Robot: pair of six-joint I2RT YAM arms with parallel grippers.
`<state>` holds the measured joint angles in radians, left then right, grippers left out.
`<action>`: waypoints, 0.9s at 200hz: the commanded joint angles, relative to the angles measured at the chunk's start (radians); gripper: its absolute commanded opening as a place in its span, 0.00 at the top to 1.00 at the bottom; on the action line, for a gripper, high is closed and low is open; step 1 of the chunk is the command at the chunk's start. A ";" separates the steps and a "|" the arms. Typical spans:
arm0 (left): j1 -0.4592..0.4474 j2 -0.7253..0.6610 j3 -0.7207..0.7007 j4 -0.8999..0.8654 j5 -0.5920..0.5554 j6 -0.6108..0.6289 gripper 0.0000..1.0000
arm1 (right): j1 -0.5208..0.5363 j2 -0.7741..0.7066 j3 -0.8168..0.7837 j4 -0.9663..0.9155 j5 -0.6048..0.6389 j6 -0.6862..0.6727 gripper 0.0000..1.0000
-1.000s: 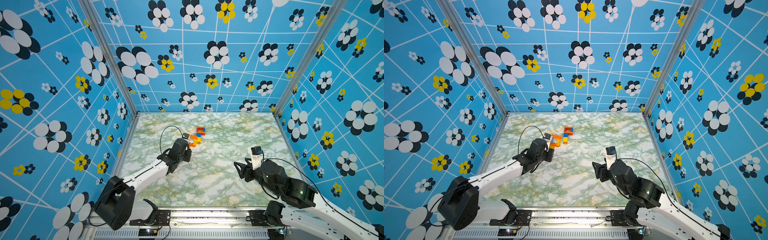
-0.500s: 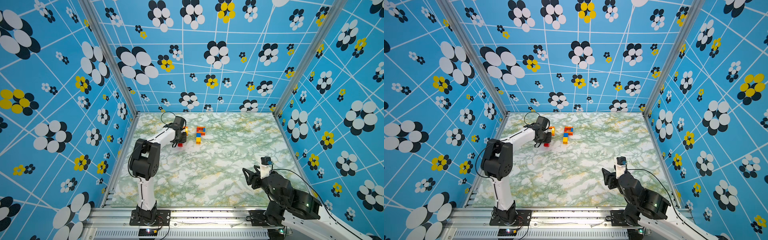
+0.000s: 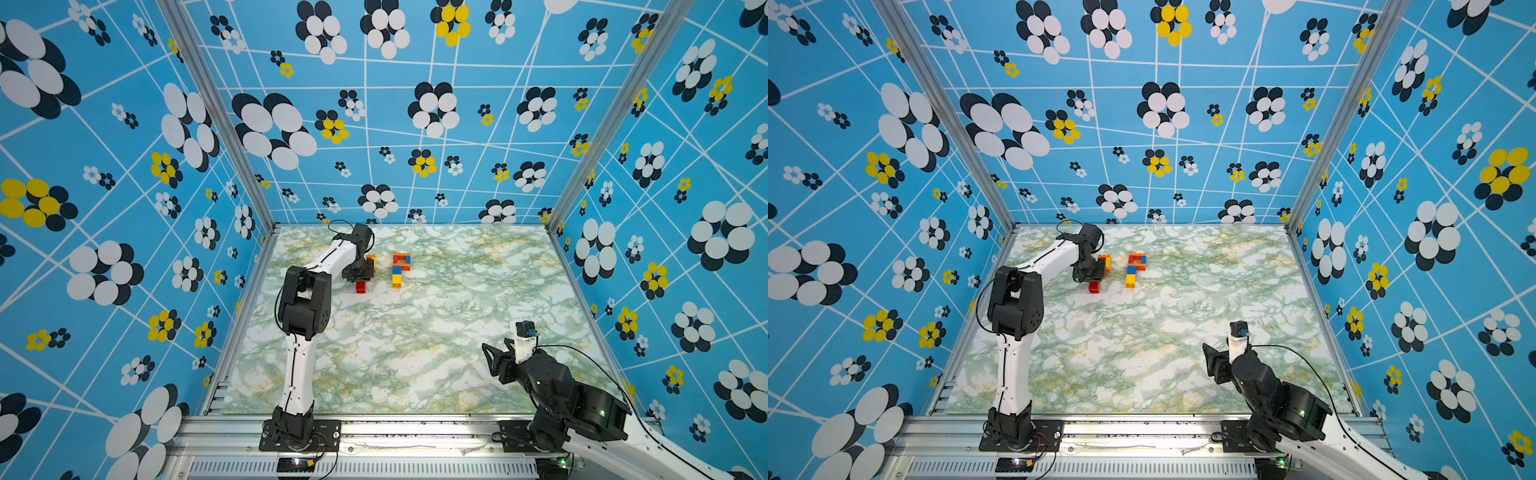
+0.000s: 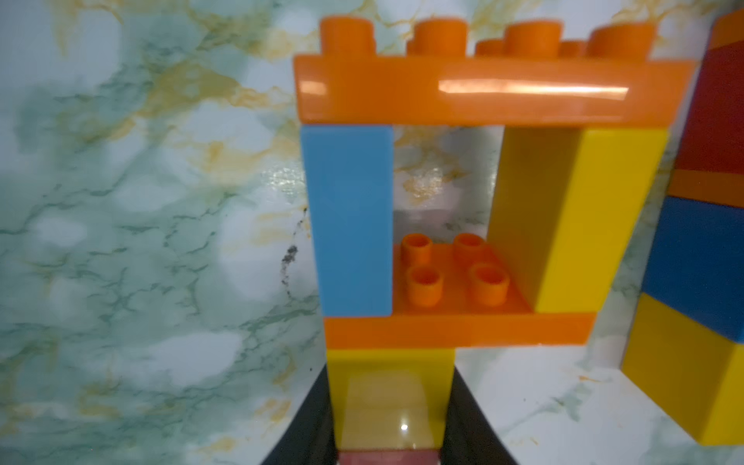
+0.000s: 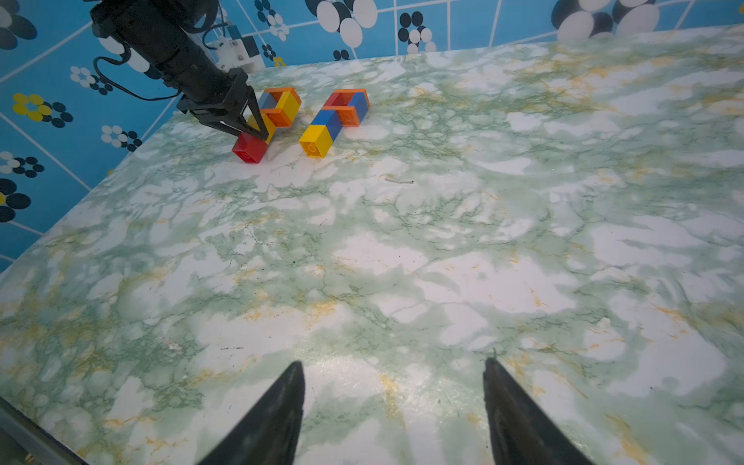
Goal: Assemble the letter p with lego
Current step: Place the lego brick at the center of the board, then reset both arms
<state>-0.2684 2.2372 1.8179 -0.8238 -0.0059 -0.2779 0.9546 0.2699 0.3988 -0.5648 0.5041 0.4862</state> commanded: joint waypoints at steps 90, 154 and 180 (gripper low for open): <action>0.008 -0.285 -0.204 0.113 0.065 -0.036 0.29 | -0.006 0.024 0.036 0.014 0.030 0.017 0.20; 0.091 -0.878 -0.864 0.578 -0.217 0.004 0.01 | -0.040 0.308 0.085 0.214 0.249 -0.180 0.01; 0.134 -1.039 -1.086 0.776 -0.343 0.060 0.01 | -0.105 0.371 -0.003 0.506 0.258 -0.335 0.01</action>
<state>-0.1646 1.2797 0.8986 -0.2855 -0.1818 -0.2783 0.9039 0.5995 0.4545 -0.3363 0.6819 0.3225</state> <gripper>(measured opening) 0.992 0.992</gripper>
